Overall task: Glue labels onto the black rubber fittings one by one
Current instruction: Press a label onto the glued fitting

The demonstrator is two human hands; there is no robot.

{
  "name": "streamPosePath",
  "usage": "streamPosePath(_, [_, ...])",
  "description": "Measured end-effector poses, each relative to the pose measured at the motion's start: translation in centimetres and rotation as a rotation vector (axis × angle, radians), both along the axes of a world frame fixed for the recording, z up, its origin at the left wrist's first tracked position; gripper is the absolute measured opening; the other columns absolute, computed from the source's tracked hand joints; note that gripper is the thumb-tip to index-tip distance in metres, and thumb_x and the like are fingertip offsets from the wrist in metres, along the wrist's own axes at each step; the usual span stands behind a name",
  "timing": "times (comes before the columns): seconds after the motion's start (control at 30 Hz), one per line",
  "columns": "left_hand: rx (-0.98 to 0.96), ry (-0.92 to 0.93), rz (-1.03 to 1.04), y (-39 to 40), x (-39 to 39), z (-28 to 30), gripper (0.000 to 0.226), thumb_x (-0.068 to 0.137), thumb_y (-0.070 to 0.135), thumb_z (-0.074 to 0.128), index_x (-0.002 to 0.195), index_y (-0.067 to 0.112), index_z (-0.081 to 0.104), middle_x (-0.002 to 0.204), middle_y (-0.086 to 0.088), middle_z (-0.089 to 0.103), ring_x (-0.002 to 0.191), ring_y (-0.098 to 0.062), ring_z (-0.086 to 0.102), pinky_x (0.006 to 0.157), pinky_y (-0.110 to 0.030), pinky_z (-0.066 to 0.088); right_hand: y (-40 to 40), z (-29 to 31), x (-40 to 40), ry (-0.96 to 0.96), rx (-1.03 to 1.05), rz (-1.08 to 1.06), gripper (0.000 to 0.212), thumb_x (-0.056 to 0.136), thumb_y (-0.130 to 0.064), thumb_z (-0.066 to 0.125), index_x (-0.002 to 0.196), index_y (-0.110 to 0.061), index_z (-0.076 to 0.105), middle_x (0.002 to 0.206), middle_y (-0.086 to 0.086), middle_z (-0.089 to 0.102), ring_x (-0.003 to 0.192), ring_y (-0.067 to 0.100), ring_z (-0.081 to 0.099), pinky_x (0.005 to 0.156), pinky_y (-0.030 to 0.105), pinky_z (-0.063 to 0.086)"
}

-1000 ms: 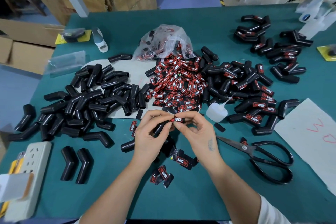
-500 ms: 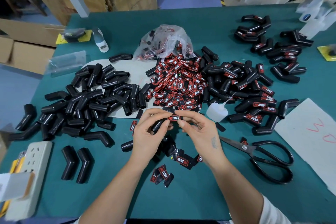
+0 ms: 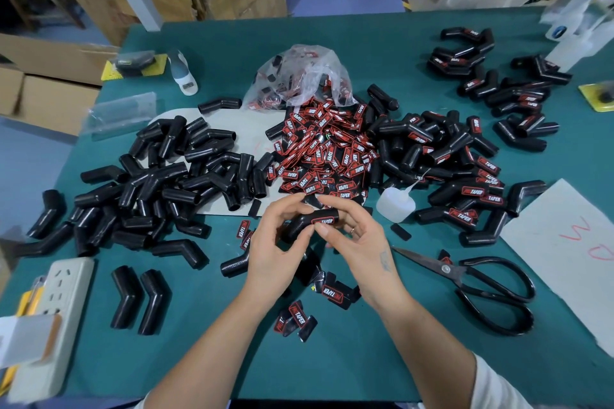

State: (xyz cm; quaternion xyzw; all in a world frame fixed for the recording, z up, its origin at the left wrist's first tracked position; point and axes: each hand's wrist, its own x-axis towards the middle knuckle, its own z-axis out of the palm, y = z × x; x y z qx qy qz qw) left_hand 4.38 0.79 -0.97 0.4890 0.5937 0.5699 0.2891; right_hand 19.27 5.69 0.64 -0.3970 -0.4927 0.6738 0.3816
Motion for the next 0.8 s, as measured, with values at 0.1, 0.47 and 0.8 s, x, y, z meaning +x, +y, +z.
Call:
streamPosePath(0.1, [0.028,0.033,-0.007,-0.08,0.14,-0.02,0.059,0.092,0.013,0.070,0.136,0.049,0.054,0.117,0.015,0.069,0.117,-0.018,0.066,0.107,-0.028,0.047,0.06,0.01,-0.02,0.033,-0.033,-0.016,0.041,0.095,-0.003,0.074,0.126,-0.029,0.073,0.106,-0.005,0.074,0.098,0.006,0.064,0.080,0.022,0.055])
streamPosePath(0.47, [0.034,-0.026,-0.004,0.05,0.08,0.00,0.058,0.092,0.011,0.072,0.133,0.047,0.055,0.113,0.013,0.071,0.115,-0.017,0.066,0.105,-0.024,0.046,0.24,-0.11,0.37,0.043,-0.020,-0.006,0.042,0.098,-0.008,0.070,0.131,-0.034,0.069,0.104,-0.001,0.076,0.094,0.009,0.067,0.081,0.026,0.057])
streamPosePath(0.8, [0.011,-0.058,-0.025,0.08,-0.23,0.16,0.050,0.093,0.011,0.071,0.131,0.041,0.058,0.115,0.011,0.069,0.116,-0.018,0.065,0.105,-0.022,0.045,0.28,-0.11,0.60,0.051,0.035,0.030,0.042,0.101,-0.015,0.064,0.140,-0.032,0.063,0.102,0.003,0.076,0.098,0.014,0.068,0.084,0.026,0.055])
